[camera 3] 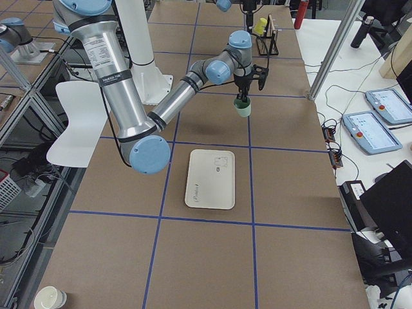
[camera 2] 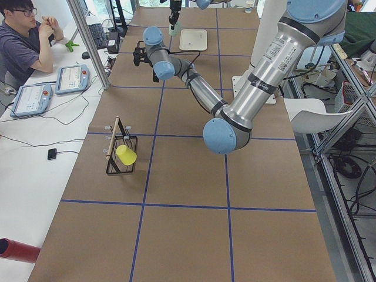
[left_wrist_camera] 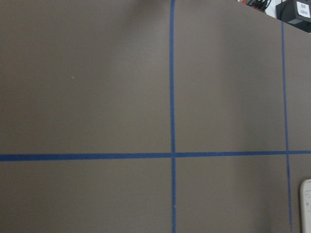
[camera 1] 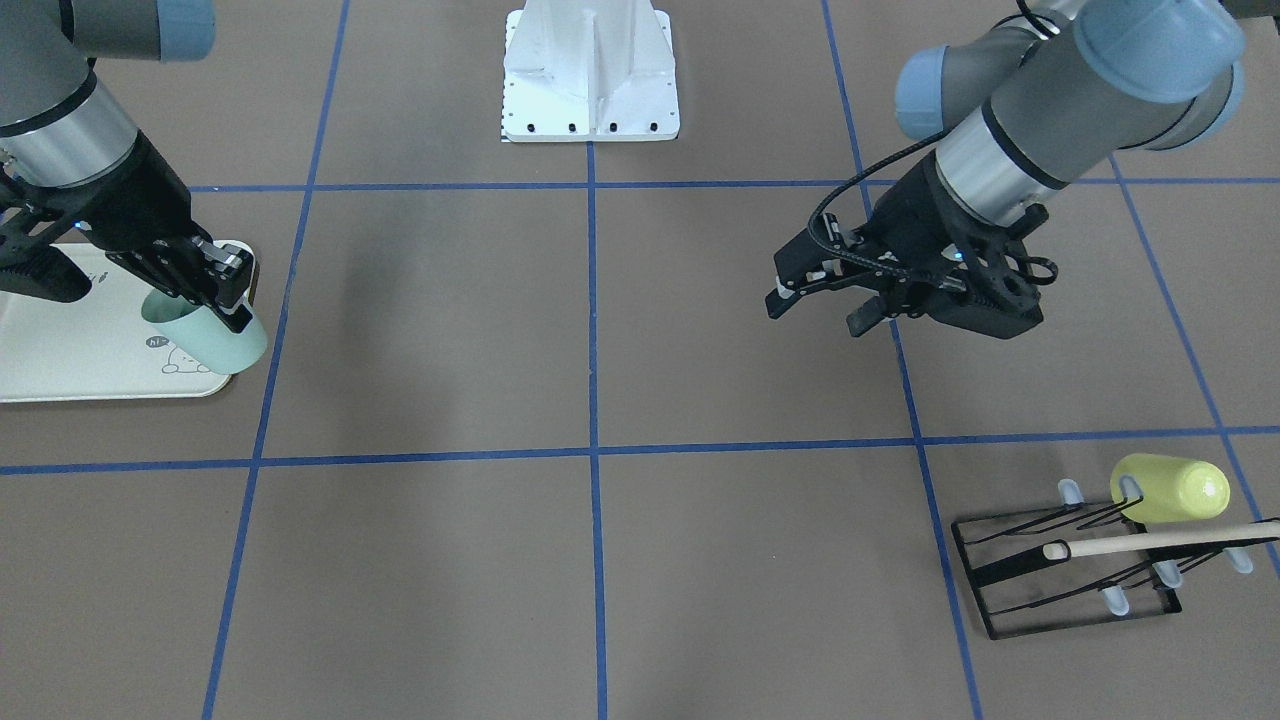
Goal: Left arm grabs green cup and hands to right arm on tray
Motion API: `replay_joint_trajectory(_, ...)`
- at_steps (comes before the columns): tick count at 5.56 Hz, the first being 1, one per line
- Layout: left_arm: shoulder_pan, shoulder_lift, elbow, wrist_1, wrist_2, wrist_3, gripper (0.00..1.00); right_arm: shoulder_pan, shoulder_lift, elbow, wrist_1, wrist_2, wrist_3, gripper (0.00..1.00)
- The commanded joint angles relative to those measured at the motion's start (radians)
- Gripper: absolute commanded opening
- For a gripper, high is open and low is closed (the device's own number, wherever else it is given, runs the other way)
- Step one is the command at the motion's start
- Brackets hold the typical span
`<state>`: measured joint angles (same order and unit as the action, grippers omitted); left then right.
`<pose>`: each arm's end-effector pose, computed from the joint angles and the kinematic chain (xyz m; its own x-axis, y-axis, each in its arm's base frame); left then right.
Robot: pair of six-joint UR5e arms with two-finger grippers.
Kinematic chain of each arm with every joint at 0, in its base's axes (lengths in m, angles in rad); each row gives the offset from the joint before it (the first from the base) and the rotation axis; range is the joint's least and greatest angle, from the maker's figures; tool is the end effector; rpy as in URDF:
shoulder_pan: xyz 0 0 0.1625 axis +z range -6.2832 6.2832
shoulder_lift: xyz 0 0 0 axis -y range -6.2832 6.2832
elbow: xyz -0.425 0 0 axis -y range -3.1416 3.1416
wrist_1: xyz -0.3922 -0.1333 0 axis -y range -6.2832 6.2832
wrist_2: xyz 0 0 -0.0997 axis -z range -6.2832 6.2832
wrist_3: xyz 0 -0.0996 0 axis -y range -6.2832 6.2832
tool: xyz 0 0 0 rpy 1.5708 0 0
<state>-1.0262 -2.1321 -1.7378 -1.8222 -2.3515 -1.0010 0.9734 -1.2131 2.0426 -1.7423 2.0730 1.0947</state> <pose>0.2740 -0.5744 0.2179 0.4076 0.0668 -0.9107 0.1010 0.9879 0.1177 -0.2365 -0.4994 0.2794 0.6518 0.2439 0.7181 -0.2930 0.9543 -0.0582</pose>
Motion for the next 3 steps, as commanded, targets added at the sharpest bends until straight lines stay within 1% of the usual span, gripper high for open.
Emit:
replay_joint_trajectory(1, -0.108, 0.140, -0.133, 0.368, 0.119, 0.548, 1.00, -0.009, -0.133, 0.120, -0.155, -0.056, -0.258, 0.00)
replay_joint_trajectory(2, -0.185, 0.191, -0.140, 0.445, 0.120, 0.766, 1.00, -0.009, -0.210, 0.117, -0.063, -0.057, -0.274, 0.00)
replay_joint_trajectory(3, -0.260, 0.281, -0.125, 0.448, 0.112, 0.941, 1.00, -0.009, -0.335, 0.108, 0.084, -0.051, -0.326, 0.00)
